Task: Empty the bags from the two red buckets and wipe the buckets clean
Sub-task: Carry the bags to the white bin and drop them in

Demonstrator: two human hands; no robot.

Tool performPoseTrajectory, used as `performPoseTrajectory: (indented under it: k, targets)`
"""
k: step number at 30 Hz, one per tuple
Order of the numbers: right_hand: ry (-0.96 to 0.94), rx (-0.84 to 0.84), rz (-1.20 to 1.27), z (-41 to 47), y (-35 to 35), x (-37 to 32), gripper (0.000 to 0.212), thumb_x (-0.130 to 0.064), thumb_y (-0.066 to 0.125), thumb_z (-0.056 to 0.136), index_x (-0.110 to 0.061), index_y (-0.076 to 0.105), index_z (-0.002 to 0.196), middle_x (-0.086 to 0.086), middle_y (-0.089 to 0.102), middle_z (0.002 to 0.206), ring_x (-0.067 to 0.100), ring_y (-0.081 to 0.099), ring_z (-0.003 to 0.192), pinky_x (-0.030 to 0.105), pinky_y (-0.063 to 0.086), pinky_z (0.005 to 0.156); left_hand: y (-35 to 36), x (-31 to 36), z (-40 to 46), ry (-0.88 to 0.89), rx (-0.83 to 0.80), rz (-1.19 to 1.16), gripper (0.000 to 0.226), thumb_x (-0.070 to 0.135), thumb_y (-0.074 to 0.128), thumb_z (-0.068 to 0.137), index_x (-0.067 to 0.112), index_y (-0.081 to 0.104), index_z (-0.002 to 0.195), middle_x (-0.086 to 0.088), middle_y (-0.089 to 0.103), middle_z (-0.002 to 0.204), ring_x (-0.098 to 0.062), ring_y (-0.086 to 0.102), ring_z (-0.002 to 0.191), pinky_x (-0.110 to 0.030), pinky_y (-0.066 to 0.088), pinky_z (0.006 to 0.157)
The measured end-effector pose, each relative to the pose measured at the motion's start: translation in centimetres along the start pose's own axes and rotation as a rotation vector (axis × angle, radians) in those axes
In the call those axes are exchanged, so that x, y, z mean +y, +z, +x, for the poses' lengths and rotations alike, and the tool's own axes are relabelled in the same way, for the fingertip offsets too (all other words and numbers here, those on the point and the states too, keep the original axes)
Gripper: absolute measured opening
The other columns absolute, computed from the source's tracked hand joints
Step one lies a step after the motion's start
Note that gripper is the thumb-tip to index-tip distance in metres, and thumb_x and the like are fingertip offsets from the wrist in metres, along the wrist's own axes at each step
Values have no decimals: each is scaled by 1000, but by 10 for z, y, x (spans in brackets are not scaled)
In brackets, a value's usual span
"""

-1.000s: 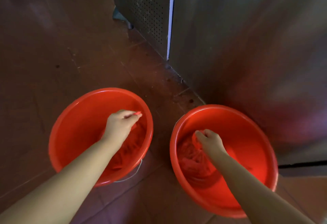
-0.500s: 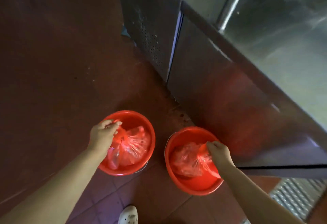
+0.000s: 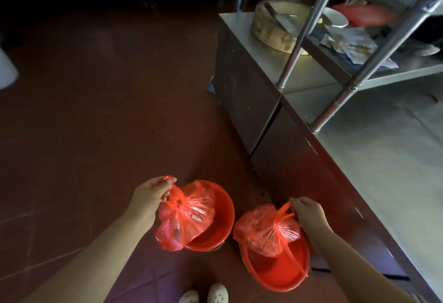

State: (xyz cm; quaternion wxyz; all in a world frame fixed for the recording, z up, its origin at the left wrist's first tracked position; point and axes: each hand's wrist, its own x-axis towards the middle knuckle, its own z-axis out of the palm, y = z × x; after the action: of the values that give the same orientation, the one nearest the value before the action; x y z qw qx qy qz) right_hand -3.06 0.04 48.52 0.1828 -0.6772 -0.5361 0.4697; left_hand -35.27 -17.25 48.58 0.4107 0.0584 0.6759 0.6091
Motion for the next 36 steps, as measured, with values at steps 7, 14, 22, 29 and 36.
performPoseTrajectory:
  k: [7, 14, 22, 29, 36]
  targets:
    - [-81, -283, 10, 1, 80, -74, 36, -13, 60, 85, -12, 46, 52, 4, 39, 50, 18, 36, 49, 30, 31, 51, -64, 29, -21, 28, 218, -74, 18, 1, 57, 90, 10, 71, 83, 2, 66, 65, -7, 50, 57, -10, 42, 47]
    - [-186, -533, -43, -12, 179, -153, 32, -24, 56, 92, -12, 45, 64, 4, 34, 56, 17, 32, 51, 31, 30, 52, -157, 67, -34, 111, 478, -93, 22, 2, 55, 92, 10, 70, 79, 0, 61, 60, -5, 50, 47, -11, 40, 43]
    - [-414, -670, -175, -40, 329, -265, 37, -11, 56, 90, -10, 46, 55, 8, 41, 54, 19, 38, 53, 33, 31, 56, -285, 97, 6, 127, 641, -185, 23, -1, 54, 91, 6, 69, 74, -3, 58, 54, -6, 49, 40, -12, 39, 40]
    - [-452, -684, -151, -72, 485, -359, 37, -14, 56, 92, -10, 50, 56, 3, 46, 50, 12, 39, 43, 24, 32, 44, -413, 145, 84, 83, 639, -189, 17, 1, 56, 91, 3, 69, 80, -3, 55, 49, -9, 48, 37, -14, 40, 39]
    - [-480, -673, -164, -92, 602, -445, 26, -15, 55, 91, -9, 57, 66, 2, 49, 54, 10, 40, 42, 24, 32, 43, -500, 206, 177, 86, 611, -127, 18, 3, 57, 90, 7, 71, 79, -7, 51, 51, -18, 43, 48, -25, 35, 51]
